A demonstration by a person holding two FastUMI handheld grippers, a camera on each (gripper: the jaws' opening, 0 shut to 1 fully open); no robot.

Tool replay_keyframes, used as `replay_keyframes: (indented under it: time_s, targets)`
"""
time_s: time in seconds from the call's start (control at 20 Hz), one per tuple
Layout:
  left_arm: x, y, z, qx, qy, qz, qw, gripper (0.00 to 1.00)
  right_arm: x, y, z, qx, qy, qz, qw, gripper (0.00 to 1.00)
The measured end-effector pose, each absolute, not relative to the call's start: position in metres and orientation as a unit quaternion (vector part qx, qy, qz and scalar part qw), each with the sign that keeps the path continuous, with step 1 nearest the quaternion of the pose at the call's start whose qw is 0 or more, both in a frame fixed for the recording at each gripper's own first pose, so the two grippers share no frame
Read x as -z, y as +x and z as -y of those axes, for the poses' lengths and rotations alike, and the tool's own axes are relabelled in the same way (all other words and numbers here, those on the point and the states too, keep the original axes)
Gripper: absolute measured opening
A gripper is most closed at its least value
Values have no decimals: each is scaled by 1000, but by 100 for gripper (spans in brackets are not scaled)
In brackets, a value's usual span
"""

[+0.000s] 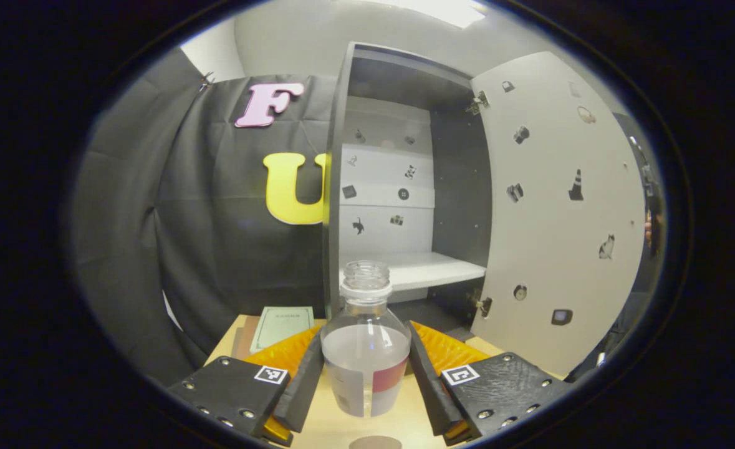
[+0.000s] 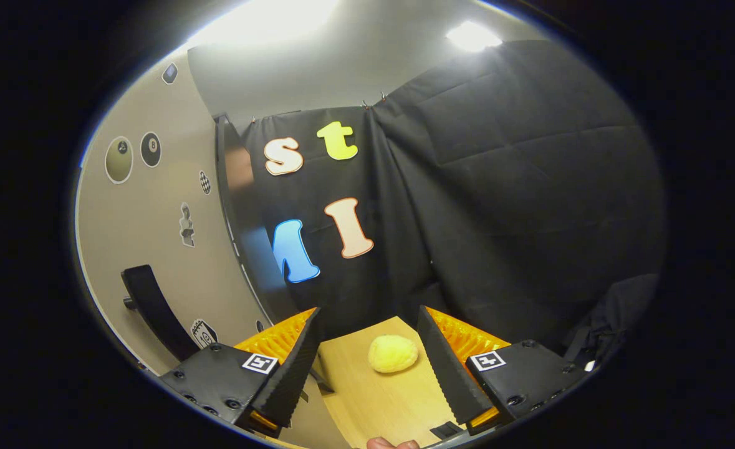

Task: Open the cabinet door with the right hand, grasp the bottle in the cabinet with the left hand and place it on the coaster, then close the cabinet door with the right hand.

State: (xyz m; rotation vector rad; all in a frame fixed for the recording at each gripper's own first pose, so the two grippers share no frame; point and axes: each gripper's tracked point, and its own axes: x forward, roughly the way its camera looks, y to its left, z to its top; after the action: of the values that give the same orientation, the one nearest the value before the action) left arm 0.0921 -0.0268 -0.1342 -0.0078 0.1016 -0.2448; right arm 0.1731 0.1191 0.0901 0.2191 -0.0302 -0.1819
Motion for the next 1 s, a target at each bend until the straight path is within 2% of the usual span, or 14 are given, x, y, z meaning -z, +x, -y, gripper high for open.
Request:
replay_keyframes:
  time_s: [0.1, 0.2, 0.5, 0.75, 0.95, 1.0]
  targets:
    - [163, 78, 22, 114, -11, -51, 992, 75, -90, 170, -125, 90, 102, 30, 990, 96]
    - [190, 66, 20, 106, -22, -53, 993, 72, -95, 166, -131, 88, 95, 60, 990, 96]
    - [266, 48, 21, 88, -8, -76, 993, 75, -103, 157, -128, 114, 15, 124, 986, 96]
    - [314, 45, 42, 96, 16, -84, 992, 75, -94, 155, -117, 139, 18, 113, 984, 96]
    - [339, 41, 48, 95, 16, -90, 991, 72, -85, 152, -124, 132, 10, 98, 986, 96]
    - [345, 42, 47, 92, 16, -92, 991, 75, -83, 150, -127, 129, 6, 94, 987, 96]
